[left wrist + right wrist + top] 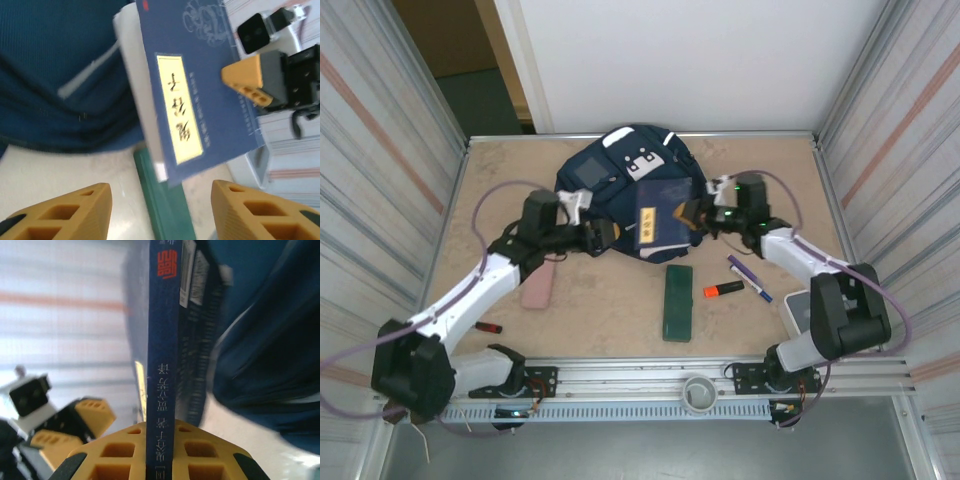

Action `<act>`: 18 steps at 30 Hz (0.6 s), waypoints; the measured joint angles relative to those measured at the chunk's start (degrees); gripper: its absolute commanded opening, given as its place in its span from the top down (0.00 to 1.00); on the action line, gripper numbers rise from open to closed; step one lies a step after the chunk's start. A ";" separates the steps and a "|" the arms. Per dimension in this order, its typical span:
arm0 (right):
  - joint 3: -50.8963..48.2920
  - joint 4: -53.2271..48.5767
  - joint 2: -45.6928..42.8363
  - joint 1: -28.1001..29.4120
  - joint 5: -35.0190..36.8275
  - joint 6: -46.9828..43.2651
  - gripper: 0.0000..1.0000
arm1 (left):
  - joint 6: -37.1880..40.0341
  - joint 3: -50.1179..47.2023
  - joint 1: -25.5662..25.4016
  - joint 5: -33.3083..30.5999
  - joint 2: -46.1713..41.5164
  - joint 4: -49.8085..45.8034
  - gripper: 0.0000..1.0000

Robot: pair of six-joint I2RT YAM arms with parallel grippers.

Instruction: Pack the student bag

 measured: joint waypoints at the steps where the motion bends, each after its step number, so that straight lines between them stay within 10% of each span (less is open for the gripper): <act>1: -0.02 -1.09 -1.25 -2.84 0.09 -0.22 1.00 | 2.73 3.30 -1.25 -2.27 2.67 -1.49 0.42; 9: 0.00 -10.51 -13.97 -22.58 2.43 -4.46 1.00 | 23.17 29.59 -8.11 -18.34 30.42 -11.78 0.37; 18: 0.07 -19.96 -19.08 -26.73 4.81 -10.16 1.00 | 35.54 57.00 -14.32 -26.49 54.75 -23.37 0.38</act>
